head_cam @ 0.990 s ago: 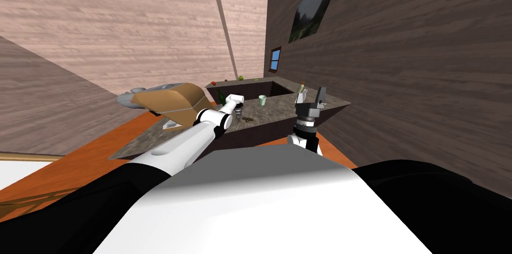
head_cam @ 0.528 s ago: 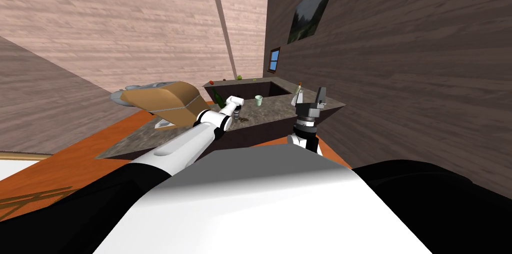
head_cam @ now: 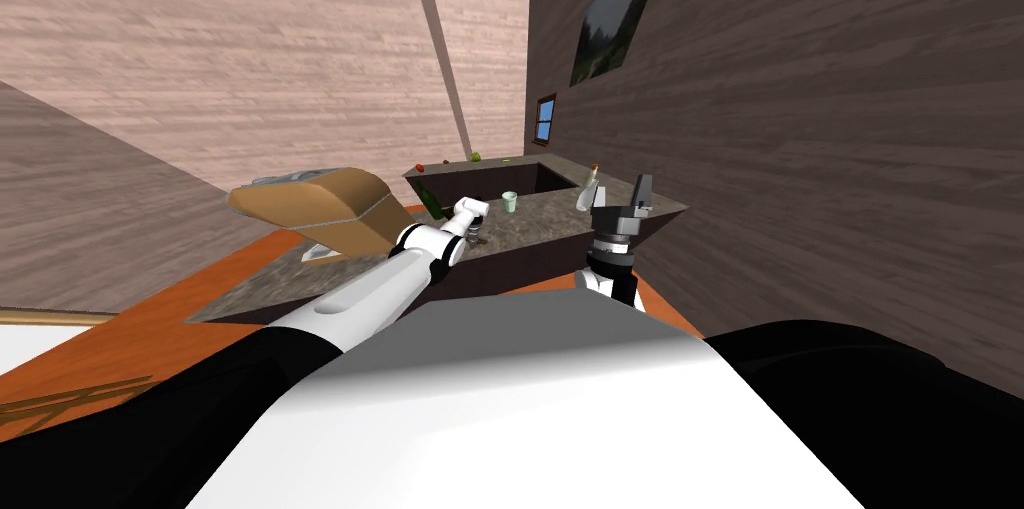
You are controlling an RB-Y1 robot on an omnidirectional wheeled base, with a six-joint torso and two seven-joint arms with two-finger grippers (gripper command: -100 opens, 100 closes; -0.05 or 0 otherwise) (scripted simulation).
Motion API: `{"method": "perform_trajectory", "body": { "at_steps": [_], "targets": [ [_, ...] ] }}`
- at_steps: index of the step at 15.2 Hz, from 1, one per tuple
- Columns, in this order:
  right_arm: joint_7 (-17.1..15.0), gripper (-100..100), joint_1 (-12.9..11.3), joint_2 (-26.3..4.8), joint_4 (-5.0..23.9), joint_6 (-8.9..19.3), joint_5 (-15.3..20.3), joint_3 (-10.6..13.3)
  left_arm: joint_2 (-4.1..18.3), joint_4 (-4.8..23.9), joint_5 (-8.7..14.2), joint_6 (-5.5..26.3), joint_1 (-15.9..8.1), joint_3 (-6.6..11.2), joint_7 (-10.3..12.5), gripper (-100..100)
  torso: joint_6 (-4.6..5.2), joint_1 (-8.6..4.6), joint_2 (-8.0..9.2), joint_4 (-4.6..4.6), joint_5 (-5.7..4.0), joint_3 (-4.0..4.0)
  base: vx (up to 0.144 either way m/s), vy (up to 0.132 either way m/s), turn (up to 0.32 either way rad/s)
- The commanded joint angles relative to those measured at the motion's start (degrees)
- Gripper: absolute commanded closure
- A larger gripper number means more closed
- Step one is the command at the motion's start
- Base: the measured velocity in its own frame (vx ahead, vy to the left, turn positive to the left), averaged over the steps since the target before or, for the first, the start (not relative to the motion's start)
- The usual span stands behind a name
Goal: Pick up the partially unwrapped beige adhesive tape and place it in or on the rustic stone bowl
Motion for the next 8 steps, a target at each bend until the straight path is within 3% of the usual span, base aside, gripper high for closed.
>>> {"method": "perform_trajectory", "body": {
  "at_steps": [1, 3, 4, 7, 8],
  "targets": [
    [0.0, 0, 0.0, 0.0, 0.0, 0.0, 0.0, 0.0, 0.0, 0.5, 0.0, -1.6, 0.8, 0.15, -0.3, -100, 0.0, 0.0, 0.0, 0.0, 0.0, 0.0, 0.0, 0.034, 0.011],
    [0.0, 0, 0.0, 0.0, 0.0, 0.0, 0.0, 0.0, 0.1, -0.7, -0.1, -0.7, 1.2, 0.08, -0.2, -100, -0.01, 0.09, 0.01, 0.0, 0.02, 0.0, -0.001, 0.026, 0.011],
    [0.0, 0, 0.0, 0.0, 0.0, 0.0, 0.0, 0.0, 0.0, 0.1, 0.0, 0.2, -0.4, -0.03, 0.0, 100, 0.0, 0.06, 0.01, 0.01, 0.02, 0.01, -0.002, -0.005, -0.018],
    [0.0, 0, 0.0, 0.0, 0.0, 0.0, 0.0, 0.0, 0.0, -0.1, 0.1, 1.3, -1.2, -0.14, 0.2, 100, 0.0, -0.2, 0.04, 0.04, -0.02, 0.04, -0.001, -0.024, -0.023],
    [0.0, 0, 0.0, 0.0, 0.0, 0.0, 0.0, 0.0, -0.1, 0.5, 0.0, 0.4, -1.0, -0.12, 0.1, 100, -0.02, -0.2, 0.04, 0.04, -0.03, 0.04, 0.0, -0.014, -0.001]
  ]
}}
